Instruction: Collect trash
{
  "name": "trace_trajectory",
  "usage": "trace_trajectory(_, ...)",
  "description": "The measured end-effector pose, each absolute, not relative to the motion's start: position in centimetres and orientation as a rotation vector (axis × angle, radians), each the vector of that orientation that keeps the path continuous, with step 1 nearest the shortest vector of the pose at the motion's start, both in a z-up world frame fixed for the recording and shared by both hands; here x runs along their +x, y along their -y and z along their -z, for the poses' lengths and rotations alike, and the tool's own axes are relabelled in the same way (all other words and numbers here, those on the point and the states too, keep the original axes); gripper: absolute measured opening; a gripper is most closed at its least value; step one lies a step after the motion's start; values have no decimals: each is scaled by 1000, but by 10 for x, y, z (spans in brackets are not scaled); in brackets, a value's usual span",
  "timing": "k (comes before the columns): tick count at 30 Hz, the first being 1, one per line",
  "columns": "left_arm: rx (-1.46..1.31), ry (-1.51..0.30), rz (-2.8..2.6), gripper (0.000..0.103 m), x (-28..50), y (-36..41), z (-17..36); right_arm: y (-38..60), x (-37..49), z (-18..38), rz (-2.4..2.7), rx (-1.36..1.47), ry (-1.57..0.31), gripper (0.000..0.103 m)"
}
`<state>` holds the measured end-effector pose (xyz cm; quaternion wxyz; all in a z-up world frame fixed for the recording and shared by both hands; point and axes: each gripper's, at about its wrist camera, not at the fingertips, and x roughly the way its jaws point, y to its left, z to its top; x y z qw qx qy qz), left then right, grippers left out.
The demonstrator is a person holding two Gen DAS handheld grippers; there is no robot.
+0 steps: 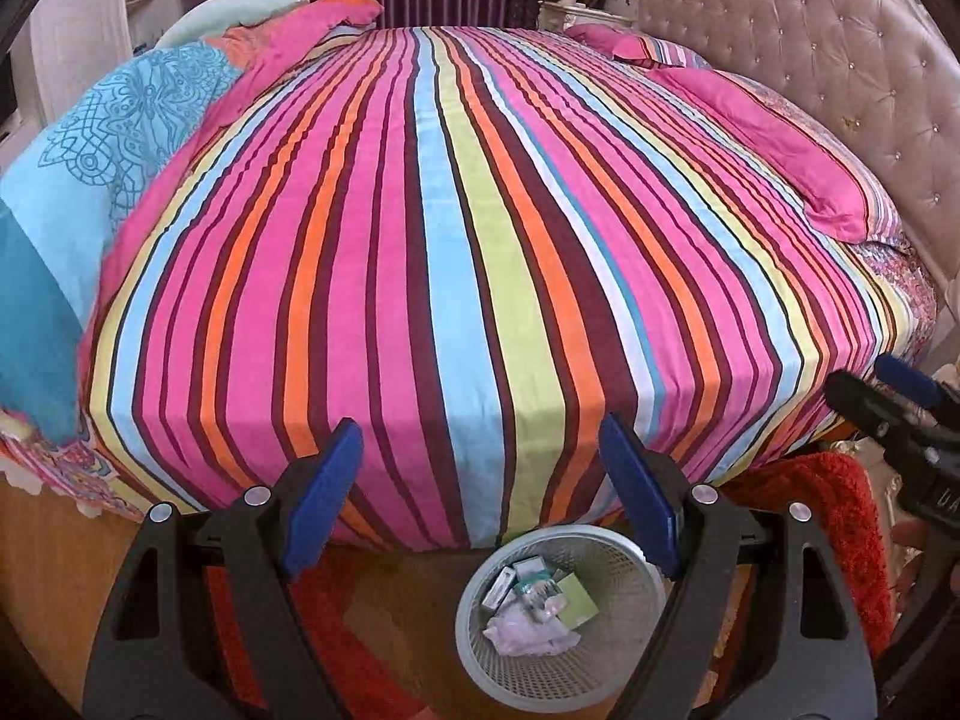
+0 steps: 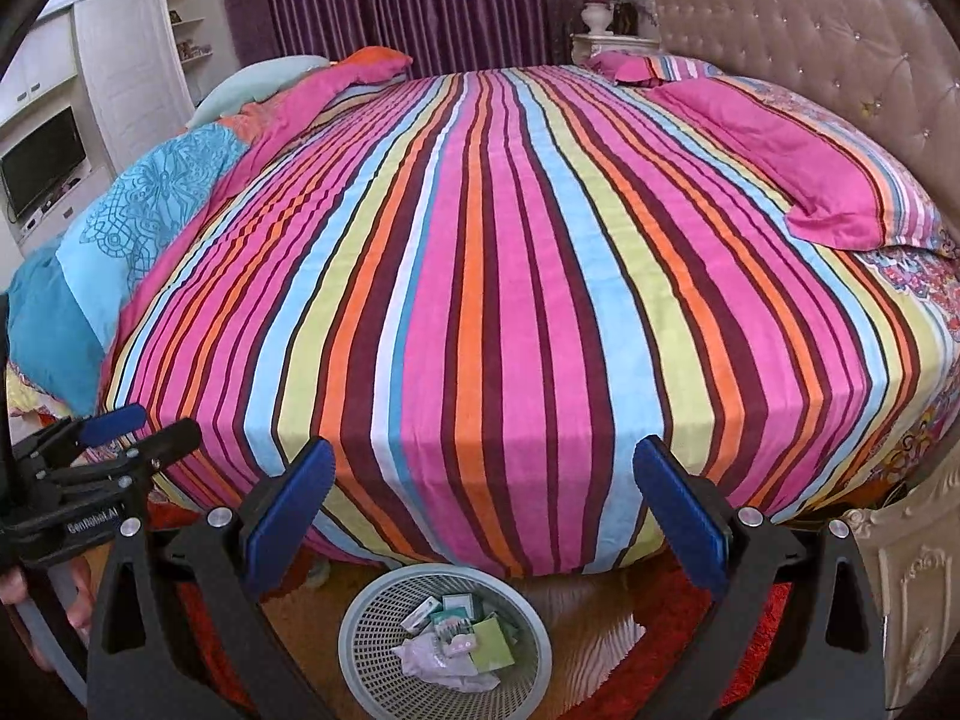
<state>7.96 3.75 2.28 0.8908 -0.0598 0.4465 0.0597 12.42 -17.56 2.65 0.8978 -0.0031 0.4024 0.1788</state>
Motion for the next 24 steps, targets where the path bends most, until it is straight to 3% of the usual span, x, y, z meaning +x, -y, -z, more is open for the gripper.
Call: trace_trajectory(24, -73, -857, -152, 79, 82, -30, -52, 170, 128, -48, -399, -55, -793, 95)
